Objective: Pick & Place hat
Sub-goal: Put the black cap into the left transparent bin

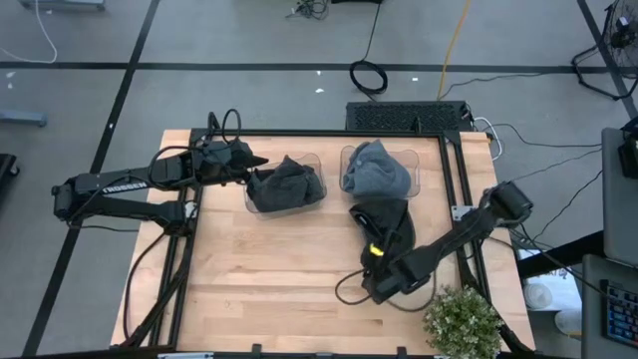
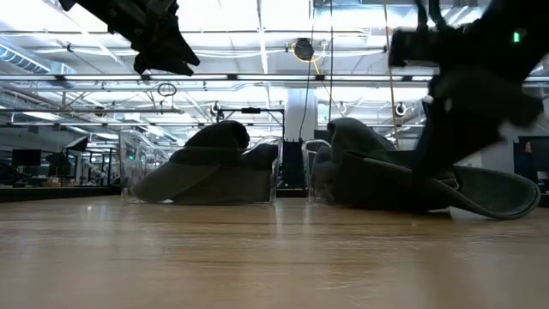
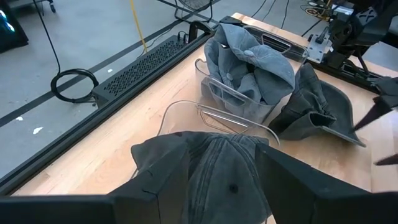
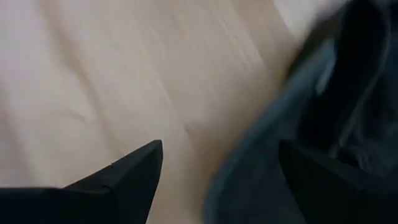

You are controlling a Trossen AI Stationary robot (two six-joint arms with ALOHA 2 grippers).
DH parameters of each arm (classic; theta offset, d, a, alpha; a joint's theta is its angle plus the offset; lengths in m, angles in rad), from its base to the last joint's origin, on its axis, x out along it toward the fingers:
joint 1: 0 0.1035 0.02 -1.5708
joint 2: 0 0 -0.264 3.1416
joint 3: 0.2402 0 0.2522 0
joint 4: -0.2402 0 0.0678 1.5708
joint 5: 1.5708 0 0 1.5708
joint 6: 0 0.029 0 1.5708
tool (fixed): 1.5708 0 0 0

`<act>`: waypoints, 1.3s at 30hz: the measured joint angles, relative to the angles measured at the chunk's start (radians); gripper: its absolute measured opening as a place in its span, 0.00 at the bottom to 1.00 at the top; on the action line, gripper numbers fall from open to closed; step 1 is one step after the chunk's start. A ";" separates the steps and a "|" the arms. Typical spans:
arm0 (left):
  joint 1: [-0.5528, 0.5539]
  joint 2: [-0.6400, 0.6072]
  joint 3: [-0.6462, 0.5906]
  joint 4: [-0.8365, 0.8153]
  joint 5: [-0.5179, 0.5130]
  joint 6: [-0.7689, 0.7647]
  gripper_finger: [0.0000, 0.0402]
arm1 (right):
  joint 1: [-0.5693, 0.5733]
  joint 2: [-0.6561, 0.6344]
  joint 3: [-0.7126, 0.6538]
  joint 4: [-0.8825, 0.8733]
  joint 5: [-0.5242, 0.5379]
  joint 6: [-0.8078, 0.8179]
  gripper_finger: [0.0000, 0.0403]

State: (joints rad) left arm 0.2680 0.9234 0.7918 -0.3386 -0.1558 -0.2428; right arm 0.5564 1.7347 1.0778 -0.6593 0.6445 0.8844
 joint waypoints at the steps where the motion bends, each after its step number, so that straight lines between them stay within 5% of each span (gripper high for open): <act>1: 0.000 0.000 0.000 0.000 0.000 0.000 0.49 | -0.005 0.029 0.017 -0.049 -0.001 0.020 0.76; 7: 0.000 0.000 0.000 0.000 0.000 0.000 0.49 | -0.060 0.151 0.077 -0.339 -0.050 0.181 0.76; 13: 0.000 0.000 0.000 0.000 0.000 0.000 0.49 | -0.086 0.171 0.081 -0.367 -0.066 0.173 0.69; 16: 0.000 0.000 0.000 0.000 0.000 0.000 0.49 | -0.070 0.162 0.078 -0.319 -0.070 0.144 0.51; 21: 0.000 0.000 0.000 0.000 0.000 0.000 0.49 | 0.007 0.107 0.077 -0.209 -0.058 0.050 0.06; 25: 0.000 0.000 0.000 0.000 0.000 0.000 0.49 | 0.063 0.000 0.077 0.013 -0.024 -0.066 0.02; 32: 0.000 0.000 0.000 0.000 0.000 0.000 0.49 | 0.135 -0.239 0.005 0.609 0.024 -0.497 0.01; 39: 0.000 0.000 0.000 0.000 0.000 0.000 0.49 | 0.049 -0.363 -0.307 1.449 -0.268 -0.747 0.00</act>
State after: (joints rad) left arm 0.2680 0.9237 0.7918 -0.3388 -0.1562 -0.2428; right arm 0.6051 1.3716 0.7713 0.7895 0.3763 0.1375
